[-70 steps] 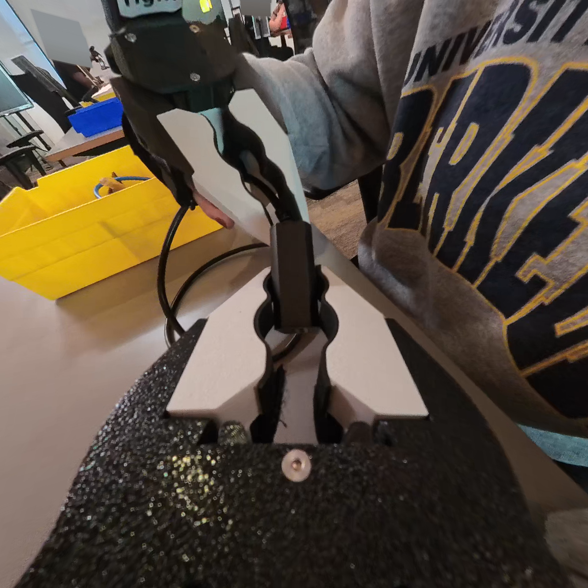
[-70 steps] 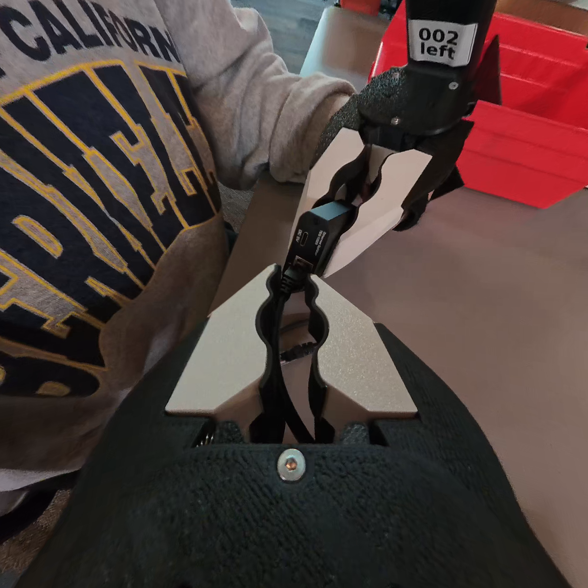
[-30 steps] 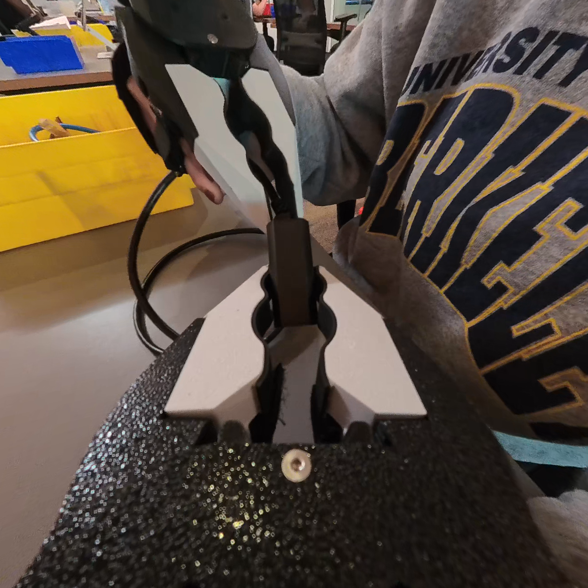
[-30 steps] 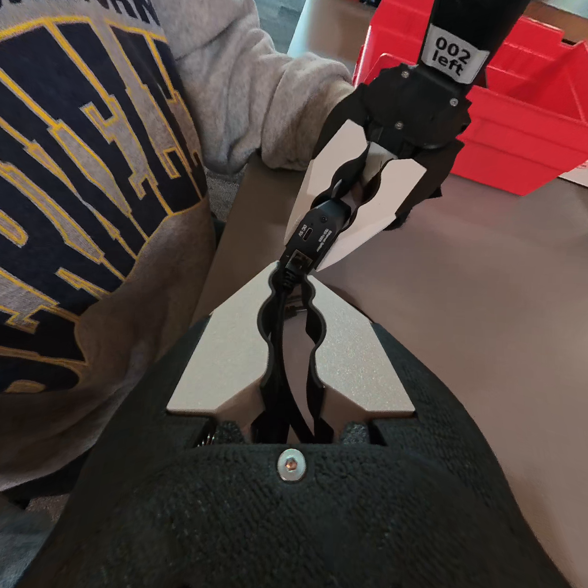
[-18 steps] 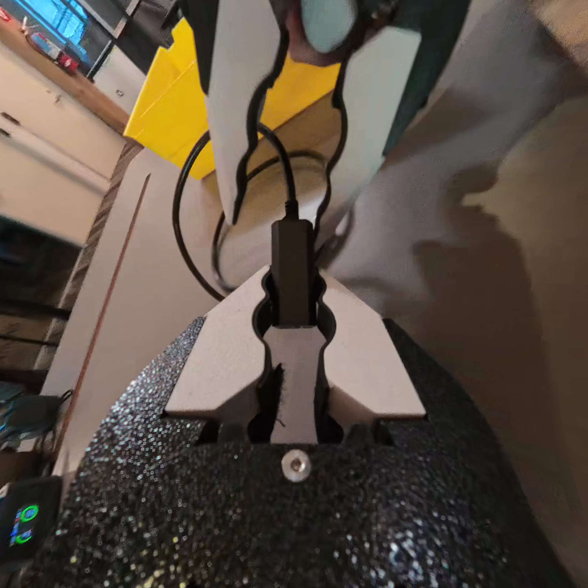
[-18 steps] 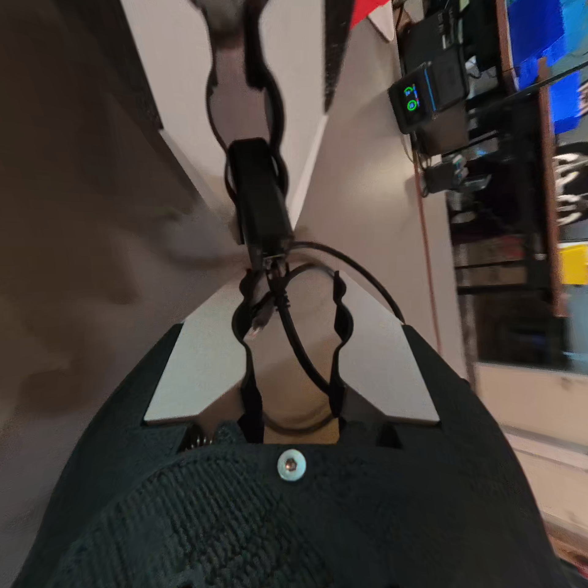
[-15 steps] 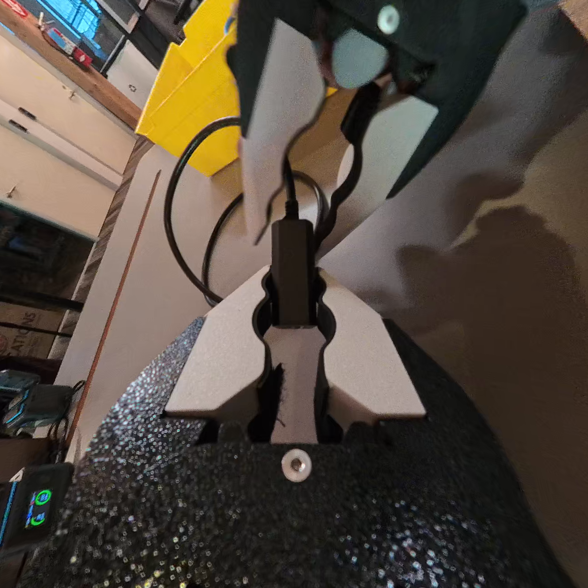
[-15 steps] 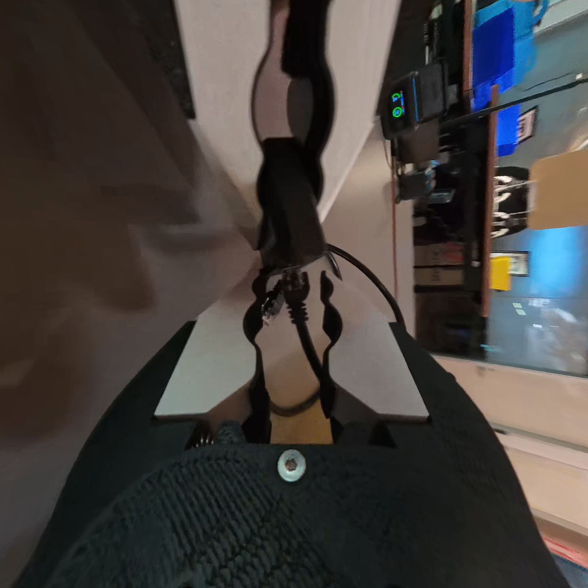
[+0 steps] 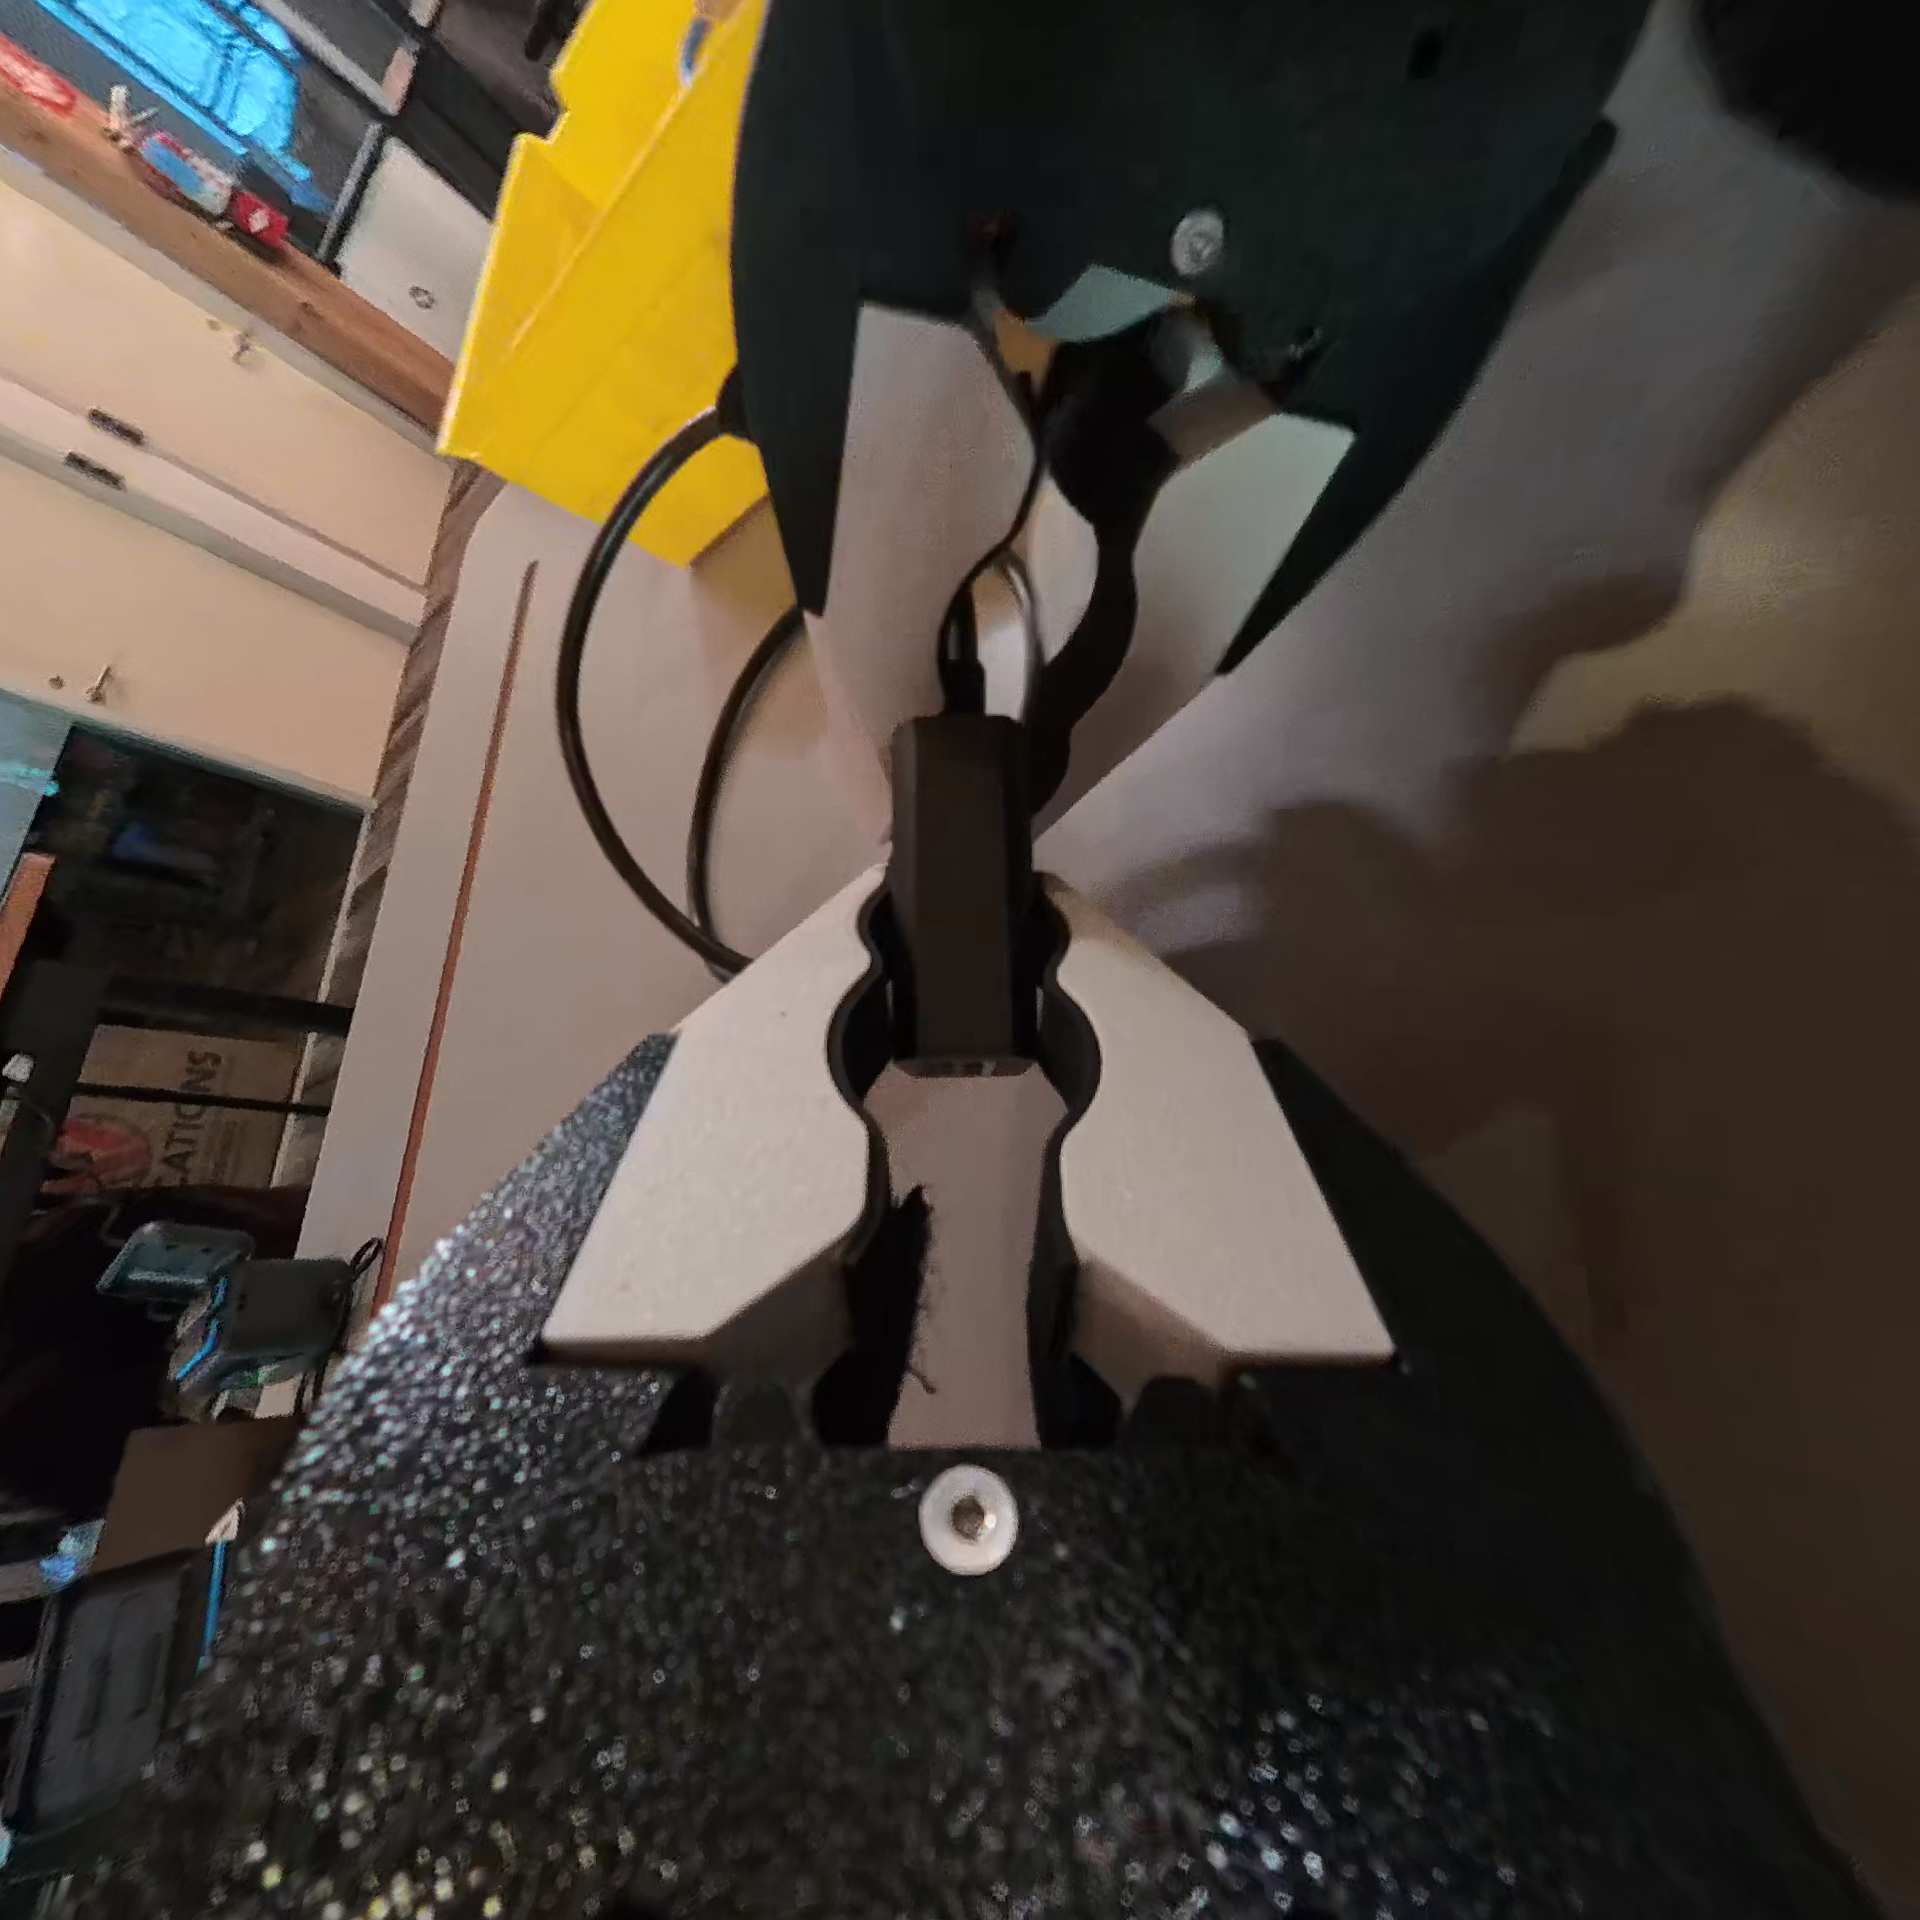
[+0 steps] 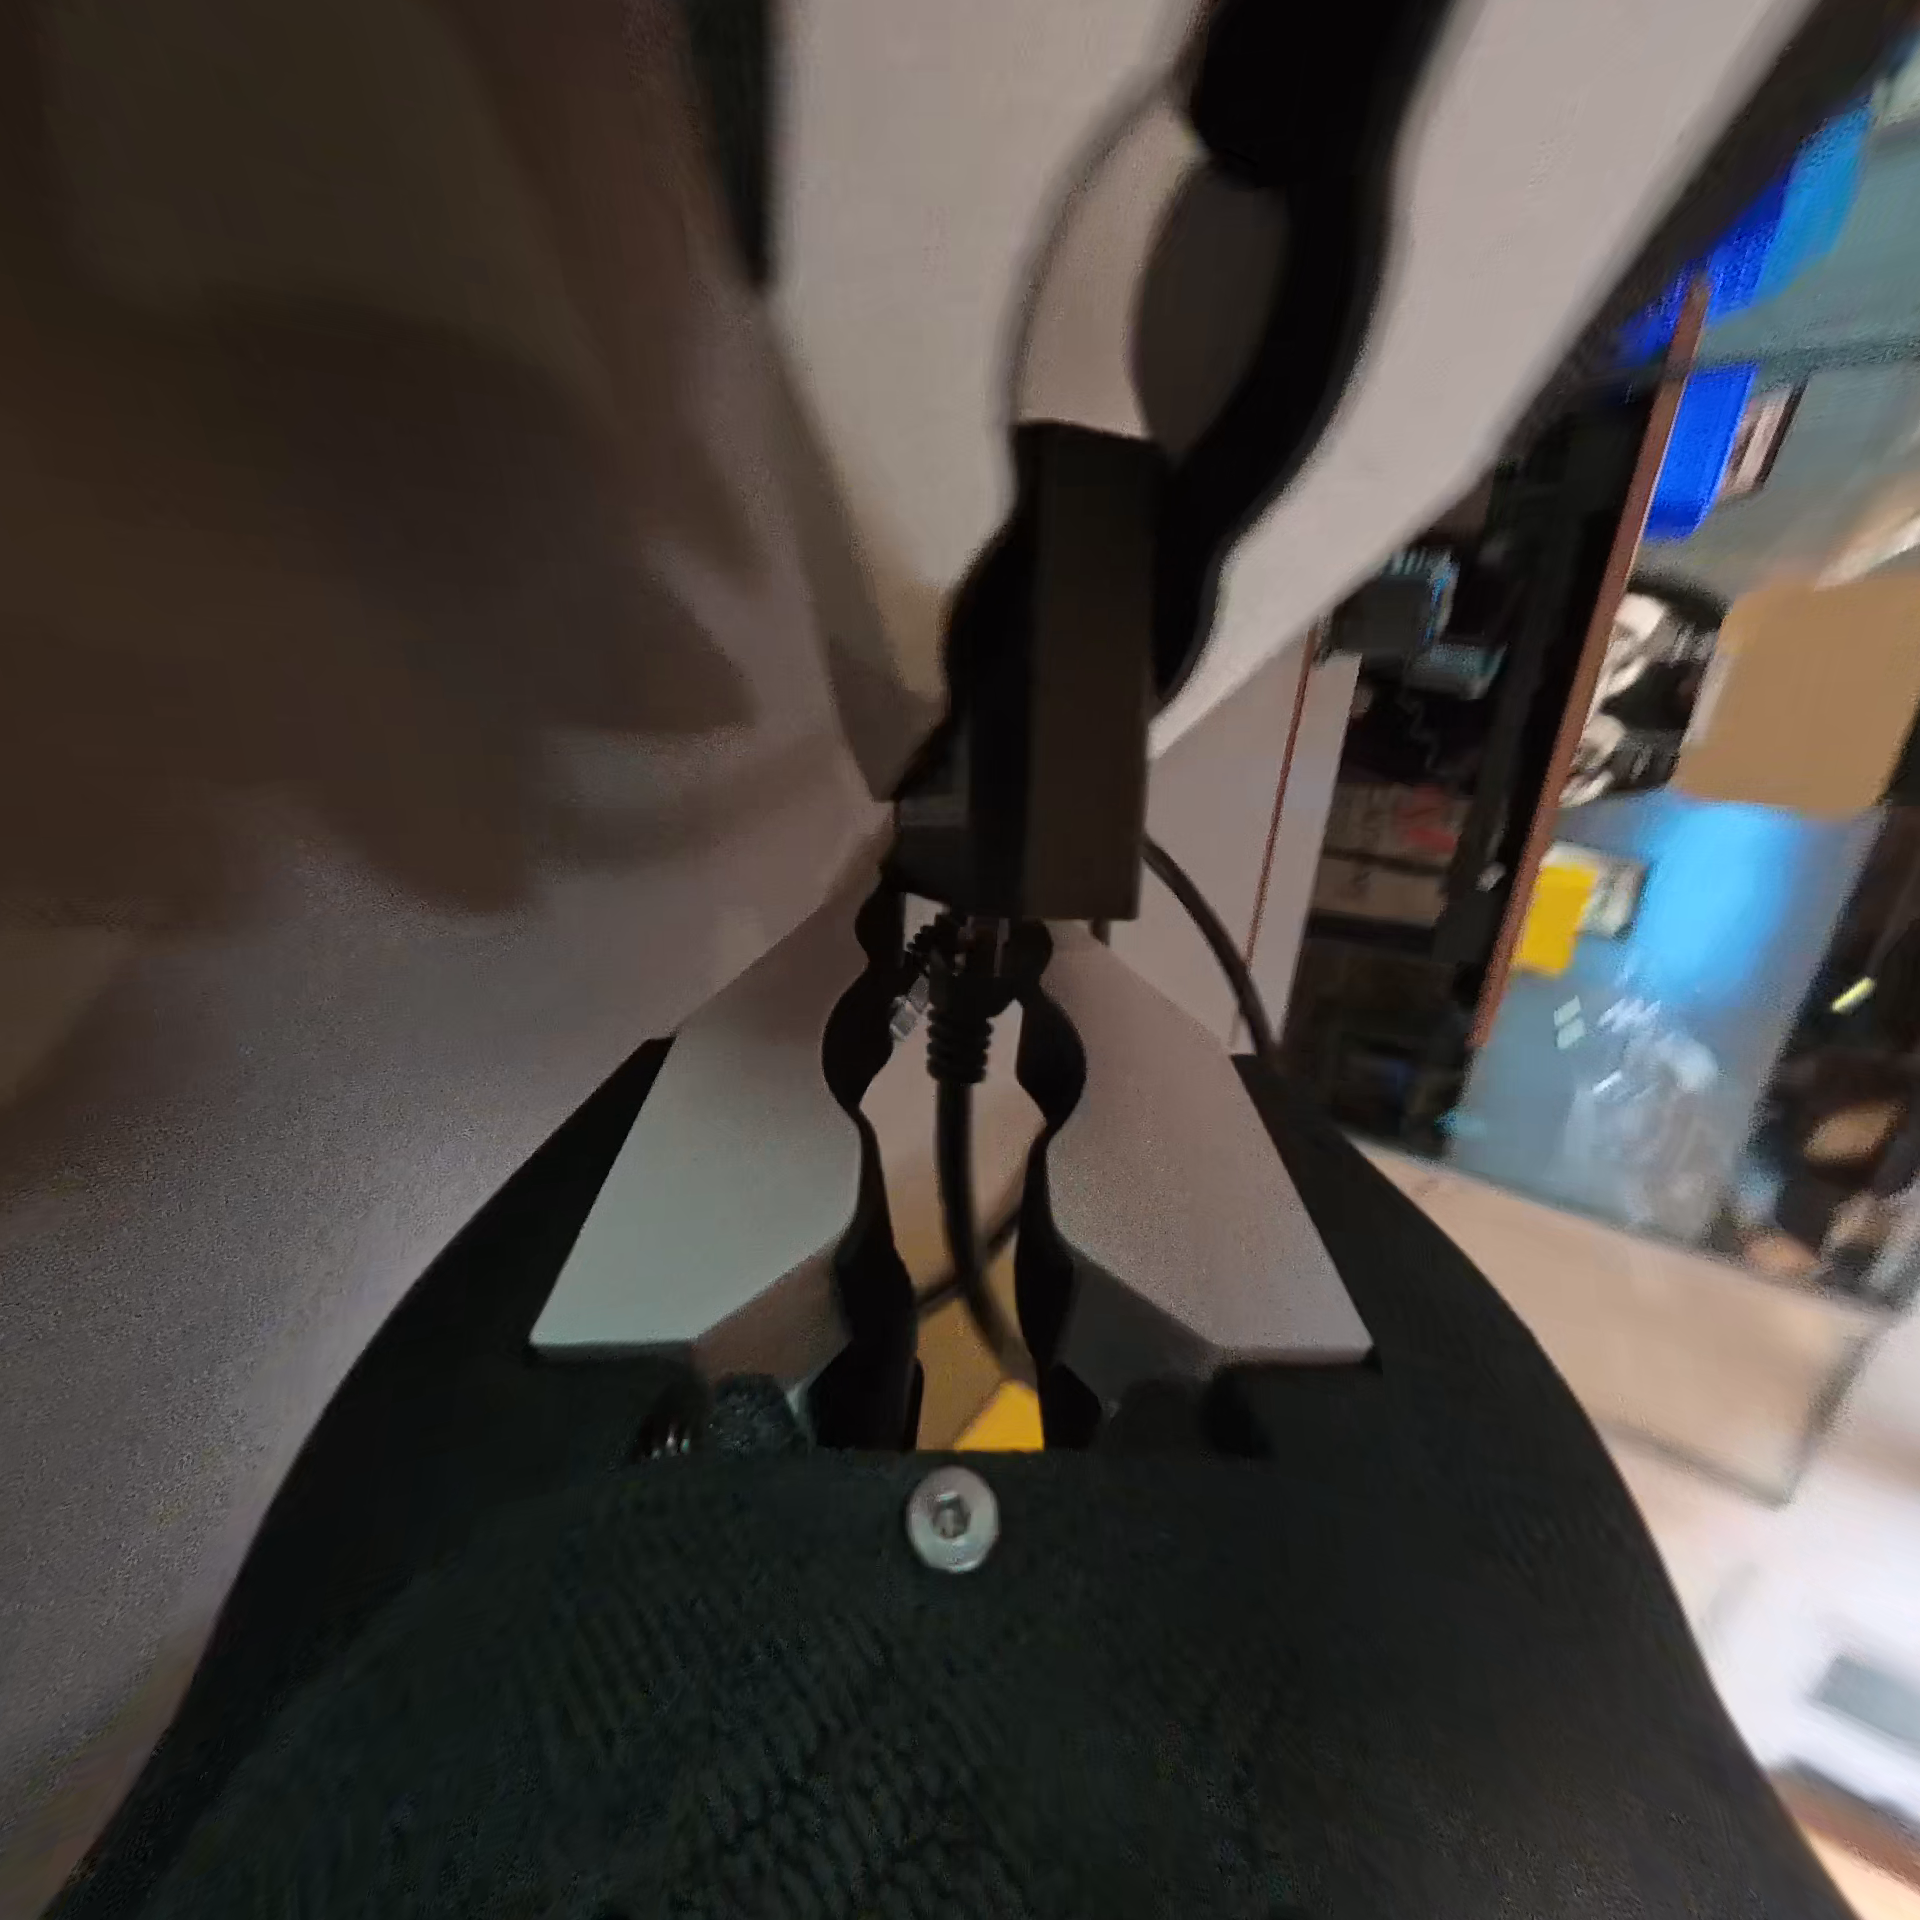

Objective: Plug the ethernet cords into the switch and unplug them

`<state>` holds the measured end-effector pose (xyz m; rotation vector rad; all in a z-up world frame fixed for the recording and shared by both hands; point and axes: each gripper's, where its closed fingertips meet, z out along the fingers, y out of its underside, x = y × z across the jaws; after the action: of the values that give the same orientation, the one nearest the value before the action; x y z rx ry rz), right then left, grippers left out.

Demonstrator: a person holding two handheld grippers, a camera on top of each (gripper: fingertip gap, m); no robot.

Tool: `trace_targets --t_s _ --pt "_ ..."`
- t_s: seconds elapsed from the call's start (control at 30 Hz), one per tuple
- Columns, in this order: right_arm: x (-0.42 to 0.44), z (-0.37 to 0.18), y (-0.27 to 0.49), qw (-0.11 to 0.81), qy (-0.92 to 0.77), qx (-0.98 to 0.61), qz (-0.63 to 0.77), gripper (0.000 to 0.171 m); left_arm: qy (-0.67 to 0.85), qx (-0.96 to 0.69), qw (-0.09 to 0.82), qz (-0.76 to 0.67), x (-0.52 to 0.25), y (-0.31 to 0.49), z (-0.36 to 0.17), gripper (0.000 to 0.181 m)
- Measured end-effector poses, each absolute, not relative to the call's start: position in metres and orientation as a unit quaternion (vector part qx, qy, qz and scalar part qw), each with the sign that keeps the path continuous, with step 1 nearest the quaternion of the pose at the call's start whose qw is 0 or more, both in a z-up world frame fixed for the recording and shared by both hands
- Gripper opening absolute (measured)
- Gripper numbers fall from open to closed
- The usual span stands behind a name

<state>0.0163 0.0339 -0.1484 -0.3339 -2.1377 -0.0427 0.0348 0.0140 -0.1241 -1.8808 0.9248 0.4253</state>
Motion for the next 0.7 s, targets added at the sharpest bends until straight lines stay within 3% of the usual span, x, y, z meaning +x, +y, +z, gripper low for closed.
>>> trace_targets --t_s 0.03,0.17,0.33,0.43,0.5,0.7 --pt "0.019 -0.151 0.031 0.468 -0.878 -0.09 -0.04 0.016 0.395 -0.77 0.473 0.166 0.037 0.011 -0.127 0.022" --pt "0.033 -0.154 0.025 0.448 -0.888 0.026 -0.101 0.011 0.434 -0.768 0.454 0.126 0.05 0.001 -0.134 0.022" --pt "0.037 -0.126 0.028 0.457 -0.883 0.052 -0.097 0.01 0.417 -0.74 0.512 0.128 0.055 0.006 -0.109 0.022" --pt "0.048 -0.119 0.094 0.445 -0.868 0.052 -0.214 0.009 0.386 -0.772 0.465 0.195 0.01 -0.004 -0.117 0.022" --pt "0.063 -0.112 0.113 0.442 -0.878 0.006 -0.186 0.01 0.343 -0.76 0.524 0.175 0.007 -0.003 -0.095 0.022" --pt "0.077 0.013 0.136 0.57 -0.806 -0.155 -0.039 0.011 0.286 -0.72 0.583 0.246 0.005 0.018 -0.078 0.022"
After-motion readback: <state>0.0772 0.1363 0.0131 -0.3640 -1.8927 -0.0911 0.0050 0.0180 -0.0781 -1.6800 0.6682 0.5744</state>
